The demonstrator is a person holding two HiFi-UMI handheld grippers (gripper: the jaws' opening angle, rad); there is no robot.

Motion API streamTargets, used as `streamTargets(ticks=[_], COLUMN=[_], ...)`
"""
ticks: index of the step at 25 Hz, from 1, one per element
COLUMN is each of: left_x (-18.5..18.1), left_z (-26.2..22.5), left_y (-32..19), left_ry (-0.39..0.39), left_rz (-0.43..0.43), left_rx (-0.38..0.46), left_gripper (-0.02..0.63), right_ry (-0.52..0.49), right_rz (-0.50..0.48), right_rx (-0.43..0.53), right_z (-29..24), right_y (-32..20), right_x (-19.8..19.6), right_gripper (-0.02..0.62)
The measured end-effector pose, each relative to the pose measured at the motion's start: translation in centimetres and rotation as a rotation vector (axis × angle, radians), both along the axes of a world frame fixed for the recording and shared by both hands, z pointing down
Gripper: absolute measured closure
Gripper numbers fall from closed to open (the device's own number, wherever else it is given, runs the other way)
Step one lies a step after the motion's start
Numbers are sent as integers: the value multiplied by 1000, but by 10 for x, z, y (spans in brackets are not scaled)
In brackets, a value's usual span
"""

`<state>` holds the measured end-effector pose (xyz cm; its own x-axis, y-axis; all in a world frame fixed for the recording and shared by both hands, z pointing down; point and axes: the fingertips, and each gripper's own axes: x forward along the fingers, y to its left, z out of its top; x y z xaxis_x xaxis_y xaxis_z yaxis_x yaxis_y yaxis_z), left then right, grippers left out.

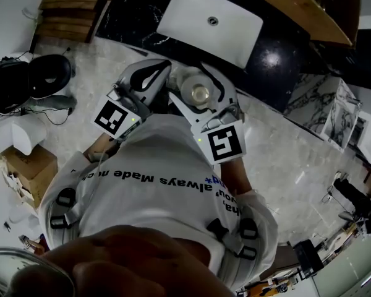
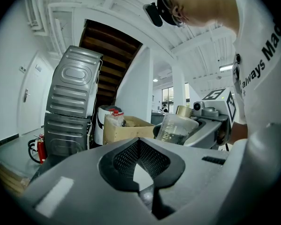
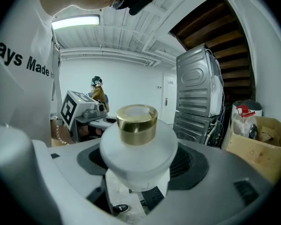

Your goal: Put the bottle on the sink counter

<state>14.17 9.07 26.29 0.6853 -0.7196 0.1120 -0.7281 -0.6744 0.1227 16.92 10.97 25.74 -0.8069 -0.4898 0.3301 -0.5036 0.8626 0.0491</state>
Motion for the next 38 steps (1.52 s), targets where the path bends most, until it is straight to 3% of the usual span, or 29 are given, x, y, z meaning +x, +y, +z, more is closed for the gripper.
streamTargets(ticks=[13, 27, 38], left_x=[-42, -138, -194], left_z=[7, 8, -1], left_y=[-55, -143, -196], left_ry=[22, 15, 54], left_rz=[-24, 8, 16], left_rx=[1, 46, 5], left_gripper=[603, 604, 603], right_ry=[22, 68, 80], right_rz=[-36, -32, -16], right_rx=[9, 10, 16], right_z=[6, 9, 4], right_y=[-53, -144, -199], right_x=[-45, -136, -196], right_gripper=[258, 258, 258])
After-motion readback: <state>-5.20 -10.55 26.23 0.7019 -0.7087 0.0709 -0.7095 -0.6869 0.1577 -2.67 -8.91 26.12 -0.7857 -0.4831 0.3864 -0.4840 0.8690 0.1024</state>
